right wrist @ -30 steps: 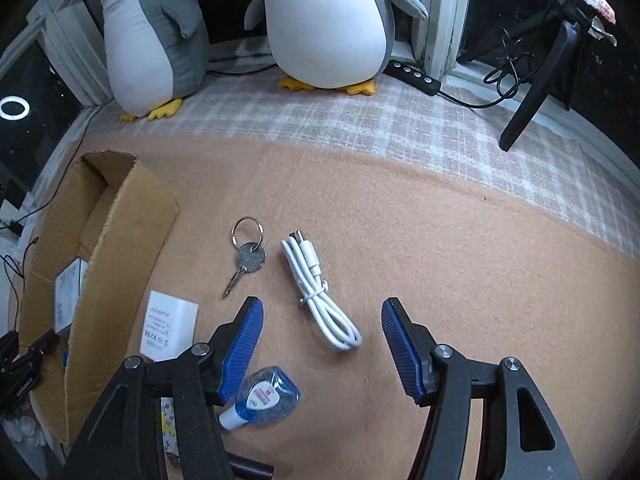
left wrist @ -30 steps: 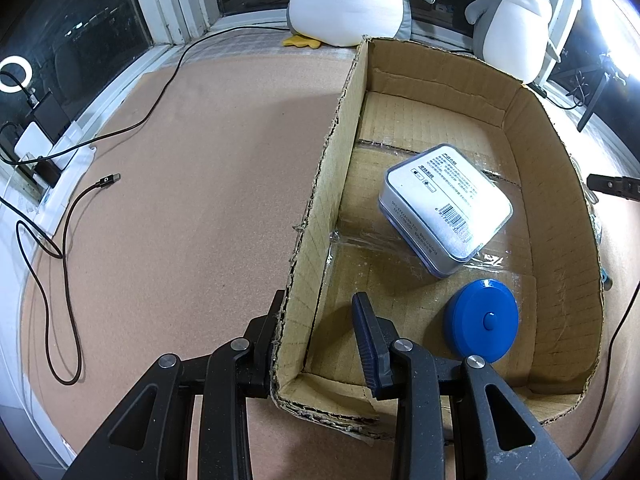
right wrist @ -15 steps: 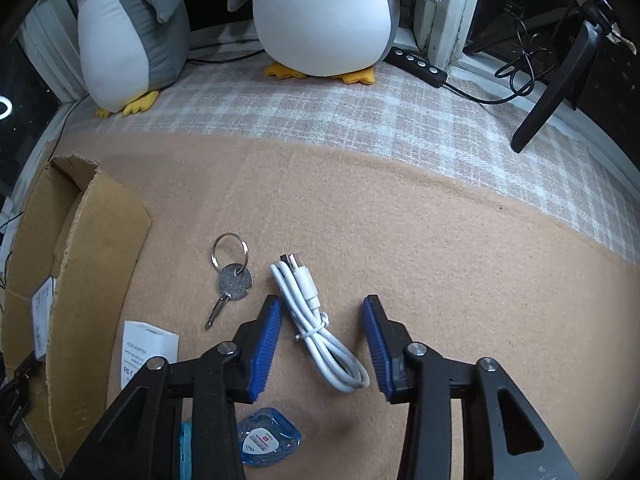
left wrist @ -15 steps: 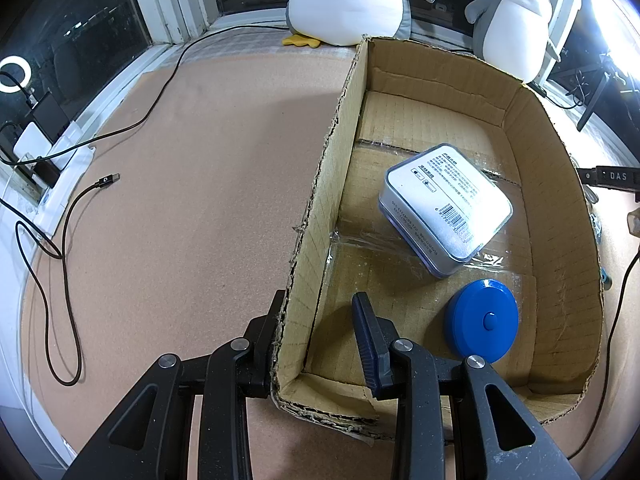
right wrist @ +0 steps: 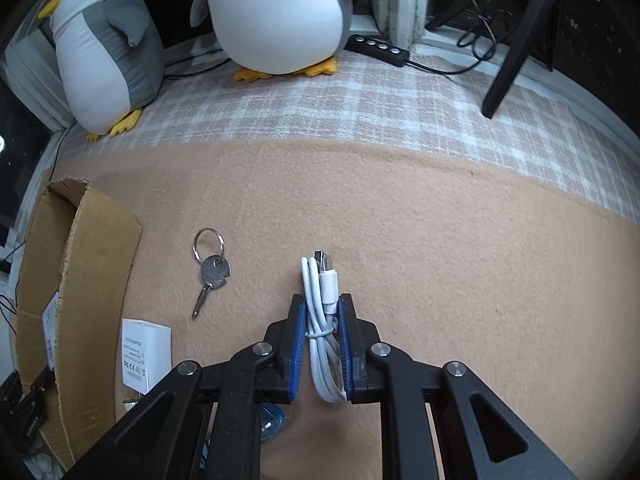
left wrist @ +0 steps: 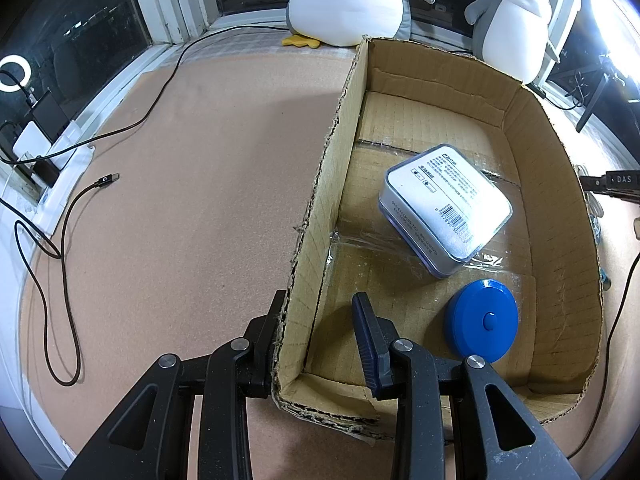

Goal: Organize rigid objects
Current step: 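Carry the white cable into the cardboard box and release it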

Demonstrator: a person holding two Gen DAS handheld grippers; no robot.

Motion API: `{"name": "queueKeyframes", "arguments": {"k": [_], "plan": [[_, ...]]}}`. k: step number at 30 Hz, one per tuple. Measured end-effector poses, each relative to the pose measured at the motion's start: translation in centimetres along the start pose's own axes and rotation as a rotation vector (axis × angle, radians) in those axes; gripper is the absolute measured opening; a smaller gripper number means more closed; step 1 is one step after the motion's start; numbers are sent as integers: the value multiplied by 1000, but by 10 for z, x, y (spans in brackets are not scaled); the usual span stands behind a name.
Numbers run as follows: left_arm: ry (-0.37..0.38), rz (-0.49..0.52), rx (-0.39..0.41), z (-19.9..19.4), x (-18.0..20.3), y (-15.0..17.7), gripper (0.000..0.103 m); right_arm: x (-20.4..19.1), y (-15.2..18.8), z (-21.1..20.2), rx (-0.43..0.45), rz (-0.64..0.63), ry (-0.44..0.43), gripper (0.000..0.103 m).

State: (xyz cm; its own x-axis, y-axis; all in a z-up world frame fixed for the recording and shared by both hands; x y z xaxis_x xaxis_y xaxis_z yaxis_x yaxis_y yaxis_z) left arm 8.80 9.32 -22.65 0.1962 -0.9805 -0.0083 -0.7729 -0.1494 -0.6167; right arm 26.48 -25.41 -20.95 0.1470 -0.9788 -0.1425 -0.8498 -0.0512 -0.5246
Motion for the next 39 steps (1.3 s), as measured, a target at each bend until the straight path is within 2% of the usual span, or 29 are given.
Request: {"name": "queueKeyframes", "arguments": {"k": [7,10,21,30,39], "plan": [[3,-1,5,-1,1,1,34,8,12,-26,42,48,-22,14],[2,1,7,-1,2,1,34,1,9,-45,71,55,-61,14],[0,3,9,-1,1,2,34,-87,-6,-94,151,-56,-229,14],[0,2,10,-2,0,1,34,-168,-5,-80,123,-136,-337,14],[0,0,10,-2,0,0,34,-209,8,-44,59,-194,-326,14]]}}
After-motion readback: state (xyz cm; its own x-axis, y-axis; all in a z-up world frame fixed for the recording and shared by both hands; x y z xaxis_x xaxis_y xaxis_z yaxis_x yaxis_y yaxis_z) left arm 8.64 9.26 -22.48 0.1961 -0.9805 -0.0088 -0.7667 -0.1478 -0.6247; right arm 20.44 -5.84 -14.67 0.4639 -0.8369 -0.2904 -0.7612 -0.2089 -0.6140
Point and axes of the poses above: each gripper's, at about its wrist camera, not at the fingertips, and z roughly the way its jaws point, x to its right, y to its underside, the point moved 1 cm from there along z, roughly the way its jaws point, and after that the axes turned 14 degrees about x, right-handed, at the moved point
